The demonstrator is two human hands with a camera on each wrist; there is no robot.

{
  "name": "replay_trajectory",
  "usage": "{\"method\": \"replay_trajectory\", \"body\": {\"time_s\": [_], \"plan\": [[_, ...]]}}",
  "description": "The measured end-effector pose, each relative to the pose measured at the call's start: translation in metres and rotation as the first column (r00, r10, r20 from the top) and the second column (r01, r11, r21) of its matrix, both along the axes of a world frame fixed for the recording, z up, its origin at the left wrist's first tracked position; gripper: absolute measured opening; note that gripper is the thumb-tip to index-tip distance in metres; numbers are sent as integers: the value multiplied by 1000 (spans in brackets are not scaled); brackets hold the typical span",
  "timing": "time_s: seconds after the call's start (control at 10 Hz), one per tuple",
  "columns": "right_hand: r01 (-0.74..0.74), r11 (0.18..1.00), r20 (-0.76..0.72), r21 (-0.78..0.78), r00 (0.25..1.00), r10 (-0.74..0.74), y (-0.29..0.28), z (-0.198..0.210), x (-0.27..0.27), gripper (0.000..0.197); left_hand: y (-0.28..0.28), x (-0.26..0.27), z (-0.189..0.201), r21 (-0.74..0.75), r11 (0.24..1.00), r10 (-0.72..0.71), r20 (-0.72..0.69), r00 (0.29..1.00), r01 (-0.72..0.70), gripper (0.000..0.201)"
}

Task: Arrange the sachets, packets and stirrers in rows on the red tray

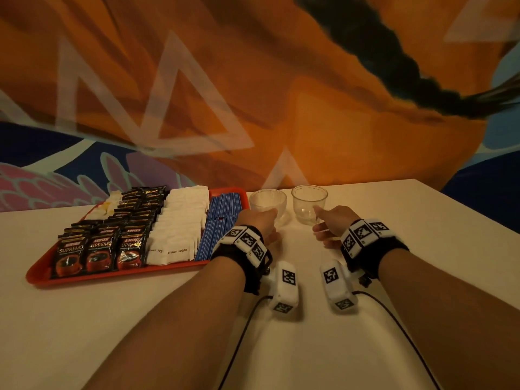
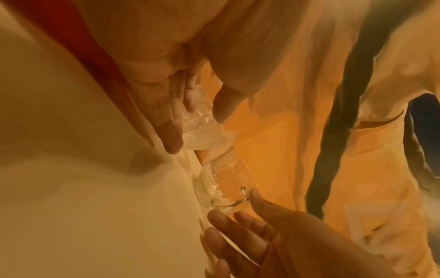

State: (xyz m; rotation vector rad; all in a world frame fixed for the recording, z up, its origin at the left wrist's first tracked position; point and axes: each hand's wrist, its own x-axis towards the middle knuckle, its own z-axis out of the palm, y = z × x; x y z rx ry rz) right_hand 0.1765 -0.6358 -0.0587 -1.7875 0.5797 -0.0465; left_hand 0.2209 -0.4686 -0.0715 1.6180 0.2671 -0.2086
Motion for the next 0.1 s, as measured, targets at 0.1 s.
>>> {"method": "replay_trajectory", "body": {"time_s": [0.1], "plan": [[16, 1000, -16, -14, 1000, -16, 0, 3, -4, 41, 2, -5, 3, -6, 1000, -16, -4, 1000, 16, 37]]}}
